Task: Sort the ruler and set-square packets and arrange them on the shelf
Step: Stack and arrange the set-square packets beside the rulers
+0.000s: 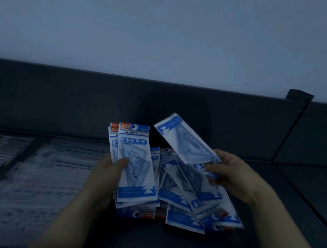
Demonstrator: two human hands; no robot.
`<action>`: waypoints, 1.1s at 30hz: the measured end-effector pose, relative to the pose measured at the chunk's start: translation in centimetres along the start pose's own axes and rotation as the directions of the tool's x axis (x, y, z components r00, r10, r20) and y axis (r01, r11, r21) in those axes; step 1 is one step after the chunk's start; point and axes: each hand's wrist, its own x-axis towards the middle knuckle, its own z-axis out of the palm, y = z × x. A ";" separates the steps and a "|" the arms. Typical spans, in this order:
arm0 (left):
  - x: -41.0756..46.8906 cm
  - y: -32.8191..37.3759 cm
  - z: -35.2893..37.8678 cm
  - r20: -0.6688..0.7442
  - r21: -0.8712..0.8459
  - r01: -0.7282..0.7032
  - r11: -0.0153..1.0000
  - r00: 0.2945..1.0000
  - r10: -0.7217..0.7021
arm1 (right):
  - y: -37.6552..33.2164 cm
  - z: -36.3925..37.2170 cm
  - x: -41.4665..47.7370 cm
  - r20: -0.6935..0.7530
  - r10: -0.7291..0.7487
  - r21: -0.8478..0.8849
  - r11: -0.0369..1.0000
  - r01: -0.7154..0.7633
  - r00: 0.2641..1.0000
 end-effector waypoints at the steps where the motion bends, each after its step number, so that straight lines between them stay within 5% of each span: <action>1: -0.1 0.2 0.2 0.044 -0.035 0.016 0.999 0.999 -0.015 | -0.1 -0.1 -0.2 0.070 0.029 -0.053 0.998 -0.025 0.997; 5: -0.5 0.4 1.0 0.153 0.012 -0.041 0.999 0.988 0.039 | 0.4 -0.2 -0.2 0.209 0.175 -0.323 0.941 -0.101 0.962; 8: -0.3 0.0 1.3 0.104 0.090 -0.110 0.990 0.990 0.101 | 0.5 -0.7 0.0 0.182 0.166 -0.312 0.944 -0.103 0.969; 14: -0.5 0.2 1.5 0.153 -0.111 0.125 0.986 0.982 -0.108 | 0.1 -0.6 -0.6 0.230 0.263 -0.453 0.881 -0.136 0.937; 17: -0.4 0.0 1.8 0.155 0.066 -0.037 0.997 0.988 0.026 | -0.5 -0.3 -0.6 0.264 0.275 -0.506 0.855 -0.110 0.925; 20: 0.0 -0.8 1.9 0.066 0.093 -0.089 0.992 0.994 0.083 | -0.2 -0.2 -0.2 0.164 0.107 -0.163 0.983 -0.080 0.981; 23: 0.1 -1.1 2.3 -0.053 -0.038 -0.102 0.994 0.994 0.100 | 0.5 0.4 0.2 -0.025 -0.002 0.312 0.950 0.009 1.000; 30: -0.3 -1.5 3.8 -0.044 -0.113 -0.108 0.988 0.994 0.103 | 1.6 2.7 0.4 -0.051 0.056 0.219 0.975 -0.044 0.997; 33: -0.7 -0.7 3.5 0.038 -0.137 0.020 0.990 0.999 -0.015 | 0.8 1.3 0.3 -0.078 0.059 0.226 0.973 -0.040 0.995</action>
